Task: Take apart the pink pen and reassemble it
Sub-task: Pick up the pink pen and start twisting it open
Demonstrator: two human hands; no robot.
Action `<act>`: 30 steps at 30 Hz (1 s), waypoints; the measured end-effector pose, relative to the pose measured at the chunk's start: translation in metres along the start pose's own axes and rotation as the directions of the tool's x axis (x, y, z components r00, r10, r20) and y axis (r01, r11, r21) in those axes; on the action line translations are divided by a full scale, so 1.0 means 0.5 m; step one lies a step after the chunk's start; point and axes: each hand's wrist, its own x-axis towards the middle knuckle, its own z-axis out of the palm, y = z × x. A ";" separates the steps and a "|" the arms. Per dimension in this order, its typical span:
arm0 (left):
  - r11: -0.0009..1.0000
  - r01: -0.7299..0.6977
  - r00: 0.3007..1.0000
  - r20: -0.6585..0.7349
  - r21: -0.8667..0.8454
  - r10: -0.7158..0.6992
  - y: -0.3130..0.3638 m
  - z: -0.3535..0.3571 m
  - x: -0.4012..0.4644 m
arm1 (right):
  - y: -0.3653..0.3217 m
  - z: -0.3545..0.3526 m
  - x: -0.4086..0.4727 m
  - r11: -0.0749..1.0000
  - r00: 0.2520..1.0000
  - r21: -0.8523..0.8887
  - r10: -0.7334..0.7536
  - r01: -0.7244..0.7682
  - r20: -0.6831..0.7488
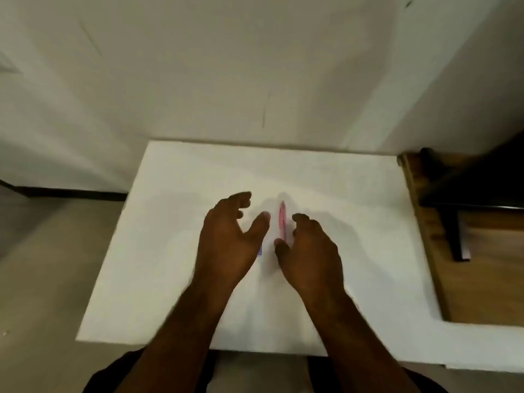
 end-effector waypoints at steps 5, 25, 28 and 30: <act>0.994 0.076 0.997 0.036 -0.073 -0.073 0.010 0.030 0.046 | -0.010 0.028 0.046 0.997 1.000 -0.069 0.017 -0.017 0.005; 0.981 0.154 0.944 0.311 -0.122 -0.110 0.016 0.059 0.043 | 0.021 -0.055 0.099 0.518 0.989 0.842 0.099 -0.148 0.113; 0.983 0.151 0.939 0.325 -0.105 -0.110 0.015 0.057 0.040 | 0.014 -0.040 0.102 0.500 0.990 0.855 0.105 -0.136 0.096; 0.985 0.148 0.931 0.348 -0.092 -0.107 0.014 0.052 0.040 | 0.012 -0.037 0.109 0.478 0.988 0.868 0.128 -0.134 0.082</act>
